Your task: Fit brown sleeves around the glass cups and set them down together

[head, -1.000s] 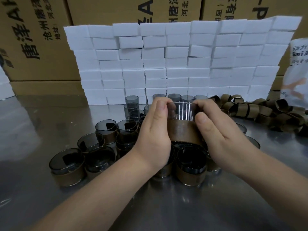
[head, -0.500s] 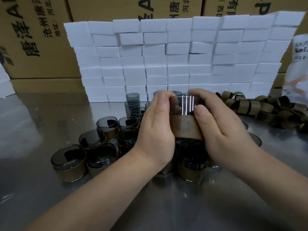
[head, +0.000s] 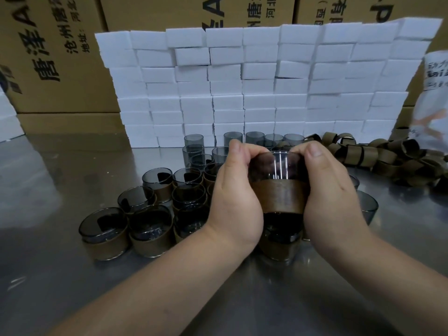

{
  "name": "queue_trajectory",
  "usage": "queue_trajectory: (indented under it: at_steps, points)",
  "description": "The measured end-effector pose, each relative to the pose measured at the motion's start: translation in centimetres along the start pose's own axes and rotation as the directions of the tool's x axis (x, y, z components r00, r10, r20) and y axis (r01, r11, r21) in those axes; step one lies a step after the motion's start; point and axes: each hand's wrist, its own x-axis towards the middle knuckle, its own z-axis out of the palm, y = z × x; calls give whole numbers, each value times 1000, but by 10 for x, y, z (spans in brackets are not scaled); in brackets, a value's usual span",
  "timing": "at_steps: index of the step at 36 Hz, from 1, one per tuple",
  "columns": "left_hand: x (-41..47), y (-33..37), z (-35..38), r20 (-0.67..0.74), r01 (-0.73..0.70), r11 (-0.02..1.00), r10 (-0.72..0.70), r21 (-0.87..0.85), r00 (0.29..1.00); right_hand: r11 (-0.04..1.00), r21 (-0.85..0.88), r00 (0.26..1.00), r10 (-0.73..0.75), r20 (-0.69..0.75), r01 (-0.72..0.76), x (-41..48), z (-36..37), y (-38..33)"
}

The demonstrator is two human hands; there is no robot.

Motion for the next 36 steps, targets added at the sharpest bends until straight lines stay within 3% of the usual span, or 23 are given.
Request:
queue_trajectory:
  at_steps: [9, 18, 28, 36]
  points:
    - [-1, 4, 5, -14, 102, 979, -106, -175, 994, 992, 128, 999, 24, -31, -19, -4, 3, 1]
    - [0, 7, 6, -74, 142, 977, -155, -160, 985, 993, 118, 997, 20, -78, -11, -5, 6, 6]
    - [0, 4, 5, -92, 131, 991, -133, -21, 987, 1000, 18, 997, 11, -80, -9, -6, 3, 8]
    - [1, 9, 0, -31, 61, 970, -55, 234, 998, 999, 18, 996, 34, -87, -32, -7, 3, 7]
